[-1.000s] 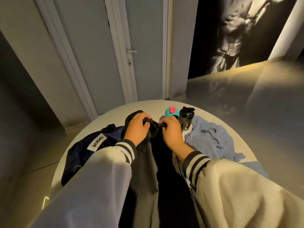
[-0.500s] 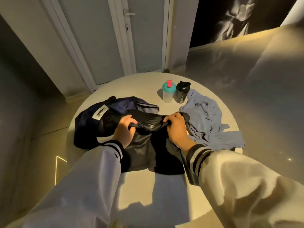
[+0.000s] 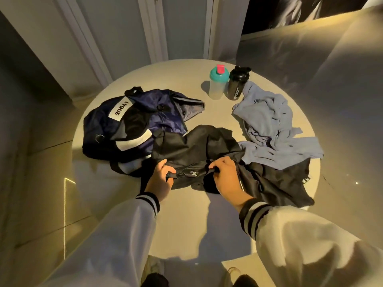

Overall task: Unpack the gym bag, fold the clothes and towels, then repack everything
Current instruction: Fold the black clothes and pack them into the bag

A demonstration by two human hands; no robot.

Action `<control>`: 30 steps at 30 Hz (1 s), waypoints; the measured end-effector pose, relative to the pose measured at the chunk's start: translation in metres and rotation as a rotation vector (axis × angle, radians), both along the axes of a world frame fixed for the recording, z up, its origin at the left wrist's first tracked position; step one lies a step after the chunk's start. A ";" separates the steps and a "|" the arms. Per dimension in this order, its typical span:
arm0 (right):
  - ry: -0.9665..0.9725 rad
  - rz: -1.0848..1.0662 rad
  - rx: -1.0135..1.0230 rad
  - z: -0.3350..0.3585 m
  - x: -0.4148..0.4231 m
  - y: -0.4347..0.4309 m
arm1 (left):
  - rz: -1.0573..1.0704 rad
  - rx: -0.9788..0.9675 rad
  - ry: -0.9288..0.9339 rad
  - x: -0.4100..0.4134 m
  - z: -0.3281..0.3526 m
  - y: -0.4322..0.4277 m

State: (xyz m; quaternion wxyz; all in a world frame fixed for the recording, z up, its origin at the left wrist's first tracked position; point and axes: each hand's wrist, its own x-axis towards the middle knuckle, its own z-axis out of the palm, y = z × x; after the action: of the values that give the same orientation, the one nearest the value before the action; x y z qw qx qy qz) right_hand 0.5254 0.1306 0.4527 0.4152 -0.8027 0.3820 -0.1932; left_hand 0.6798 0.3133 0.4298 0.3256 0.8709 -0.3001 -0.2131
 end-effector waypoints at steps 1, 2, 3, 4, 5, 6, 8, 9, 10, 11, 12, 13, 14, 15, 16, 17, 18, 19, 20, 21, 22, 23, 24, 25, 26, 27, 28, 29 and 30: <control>0.014 -0.020 -0.057 -0.010 -0.001 0.004 | 0.002 -0.003 -0.012 -0.002 -0.007 0.002; 0.051 -0.031 -0.119 -0.017 -0.004 0.005 | 0.001 -0.007 -0.033 -0.004 -0.014 0.005; 0.066 -0.019 -0.158 -0.024 -0.007 0.007 | -0.005 -0.017 -0.061 -0.006 -0.020 0.008; 0.061 0.029 -0.204 -0.035 -0.010 0.010 | -0.002 -0.031 -0.091 -0.009 -0.027 0.010; 0.063 0.046 -0.294 -0.046 -0.013 0.013 | 0.007 -0.051 -0.119 -0.011 -0.035 0.010; 0.068 0.047 -0.326 -0.057 -0.017 0.016 | 0.031 -0.069 -0.145 -0.014 -0.040 0.010; 0.030 0.011 -0.325 -0.069 -0.021 0.025 | 0.074 -0.083 -0.212 -0.019 -0.044 0.006; 0.006 -0.021 -0.331 -0.076 -0.021 0.029 | 0.086 -0.061 -0.243 -0.023 -0.047 0.004; -0.010 -0.035 -0.354 -0.081 -0.021 0.030 | 0.095 -0.018 -0.267 -0.024 -0.052 0.003; -0.013 -0.028 -0.405 -0.087 -0.020 0.032 | 0.093 0.017 -0.302 -0.024 -0.056 0.002; -0.021 -0.028 -0.457 -0.091 -0.019 0.033 | 0.089 0.037 -0.327 -0.024 -0.061 0.002; -0.020 -0.019 -0.500 -0.095 -0.019 0.034 | 0.092 0.033 -0.347 -0.023 -0.065 0.004; -0.012 -0.013 -0.530 -0.097 -0.018 0.034 | 0.098 0.016 -0.357 -0.021 -0.068 0.005; 0.002 -0.010 -0.544 -0.098 -0.019 0.035 | 0.103 -0.005 -0.364 -0.022 -0.069 0.007; 0.021 -0.009 -0.550 -0.099 -0.021 0.036 | 0.106 -0.020 -0.368 -0.023 -0.068 0.008; 0.042 -0.004 -0.562 -0.101 -0.026 0.041 | 0.100 -0.033 -0.376 -0.027 -0.068 0.012; 0.058 -0.001 -0.580 -0.102 -0.035 0.047 | 0.092 -0.042 -0.382 -0.034 -0.069 0.018; 0.069 0.007 -0.593 -0.104 -0.044 0.053 | 0.089 -0.049 -0.383 -0.041 -0.068 0.025; 0.072 0.012 -0.600 -0.104 -0.053 0.060 | 0.085 -0.060 -0.389 -0.049 -0.069 0.035; 0.066 0.016 -0.595 -0.104 -0.063 0.066 | 0.072 -0.075 -0.397 -0.056 -0.069 0.046; 0.061 0.016 -0.588 -0.104 -0.073 0.072 | 0.054 -0.092 -0.402 -0.063 -0.071 0.057; 0.055 0.010 -0.583 -0.103 -0.084 0.078 | 0.040 -0.114 -0.403 -0.069 -0.071 0.068; 0.054 0.003 -0.582 -0.101 -0.094 0.083 | 0.035 -0.136 -0.401 -0.074 -0.071 0.079; 0.059 -0.001 -0.581 -0.099 -0.102 0.086 | 0.036 -0.155 -0.395 -0.079 -0.071 0.087; 0.074 -0.005 -0.579 -0.097 -0.111 0.089 | 0.032 -0.169 -0.392 -0.084 -0.071 0.095; 0.091 -0.008 -0.571 -0.097 -0.118 0.090 | 0.023 -0.176 -0.391 -0.090 -0.070 0.101; 0.105 -0.011 -0.556 -0.096 -0.123 0.092 | 0.009 -0.178 -0.390 -0.095 -0.071 0.106; 0.108 -0.019 -0.528 -0.094 -0.126 0.095 | -0.004 -0.178 -0.389 -0.100 -0.071 0.111; 0.094 -0.029 -0.495 -0.091 -0.129 0.099 | -0.015 -0.175 -0.389 -0.104 -0.070 0.114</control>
State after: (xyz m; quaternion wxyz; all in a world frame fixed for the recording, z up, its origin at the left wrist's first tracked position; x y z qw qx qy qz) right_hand 0.3966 0.2291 0.3619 0.1848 -0.8825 0.3534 -0.2492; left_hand 0.5762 0.4273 0.3593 0.3342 0.8619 -0.3809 -0.0166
